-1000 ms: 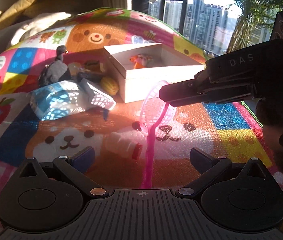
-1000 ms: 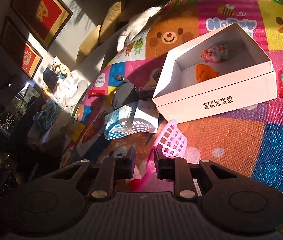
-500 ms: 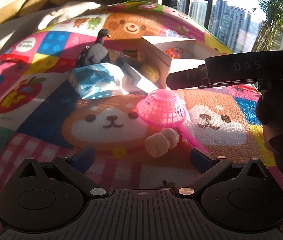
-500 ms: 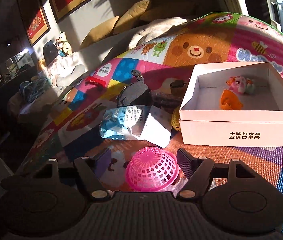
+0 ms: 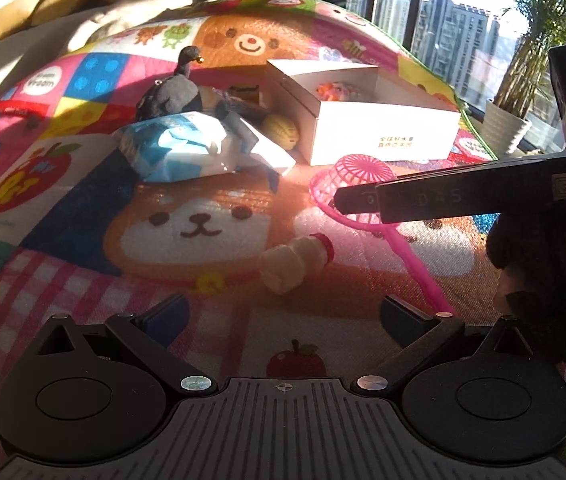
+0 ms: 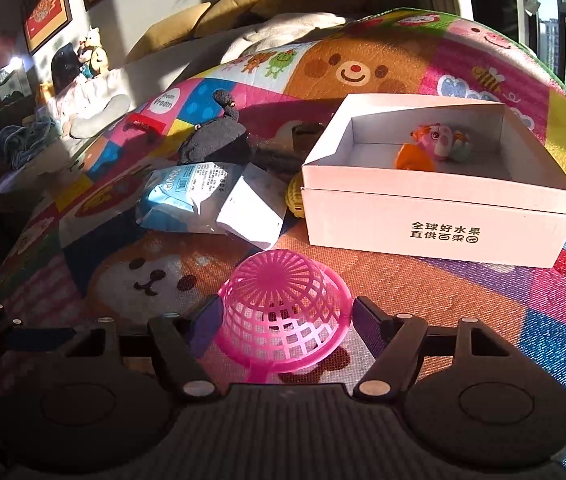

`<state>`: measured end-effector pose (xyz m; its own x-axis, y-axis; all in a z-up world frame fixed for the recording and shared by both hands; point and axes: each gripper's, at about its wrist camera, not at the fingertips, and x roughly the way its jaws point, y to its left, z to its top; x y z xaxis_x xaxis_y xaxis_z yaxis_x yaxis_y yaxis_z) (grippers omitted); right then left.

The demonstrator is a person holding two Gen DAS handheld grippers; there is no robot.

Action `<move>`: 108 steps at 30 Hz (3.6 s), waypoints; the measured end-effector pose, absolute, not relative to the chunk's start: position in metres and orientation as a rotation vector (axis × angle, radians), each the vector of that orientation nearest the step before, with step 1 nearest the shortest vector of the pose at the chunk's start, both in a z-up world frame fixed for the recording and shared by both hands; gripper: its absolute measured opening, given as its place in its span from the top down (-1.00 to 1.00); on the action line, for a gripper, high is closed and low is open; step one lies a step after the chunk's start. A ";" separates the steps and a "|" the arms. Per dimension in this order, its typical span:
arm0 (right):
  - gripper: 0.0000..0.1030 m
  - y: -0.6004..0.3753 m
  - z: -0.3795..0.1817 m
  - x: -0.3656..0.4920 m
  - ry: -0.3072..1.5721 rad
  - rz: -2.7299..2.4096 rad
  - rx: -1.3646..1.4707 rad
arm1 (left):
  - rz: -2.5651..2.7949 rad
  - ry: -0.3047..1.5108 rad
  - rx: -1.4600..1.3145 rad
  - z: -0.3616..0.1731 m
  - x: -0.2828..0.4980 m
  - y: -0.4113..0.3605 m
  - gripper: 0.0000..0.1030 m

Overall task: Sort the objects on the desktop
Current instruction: 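Hold the pink strainer in the right gripper while the left gripper grasps the yogurt bottle, then lower the strainer and yogurt bottle into the white box and open both grippers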

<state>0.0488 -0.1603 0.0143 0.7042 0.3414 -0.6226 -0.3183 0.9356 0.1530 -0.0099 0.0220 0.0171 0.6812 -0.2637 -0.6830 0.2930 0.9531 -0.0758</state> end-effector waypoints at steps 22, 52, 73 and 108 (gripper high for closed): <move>-1.00 -0.232 0.001 0.001 0.748 0.233 0.041 | -0.306 0.802 0.032 0.011 0.037 -0.026 -1.00; -1.00 -0.218 -0.002 0.001 0.759 0.210 -0.065 | -0.220 0.719 0.048 0.013 0.022 -0.006 -0.63; -1.00 -0.218 -0.001 0.004 0.756 0.201 -0.062 | -0.220 0.706 0.036 0.011 0.034 -0.010 0.03; -1.00 -0.295 0.144 0.175 0.418 0.137 0.193 | -0.242 0.422 -0.003 0.110 0.153 -0.023 -0.69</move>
<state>0.1753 -0.2946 0.1441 0.9050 0.1712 -0.3895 -0.0920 0.9726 0.2138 0.1535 -0.0234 0.1102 0.8838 -0.2334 -0.4055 0.2320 0.9712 -0.0534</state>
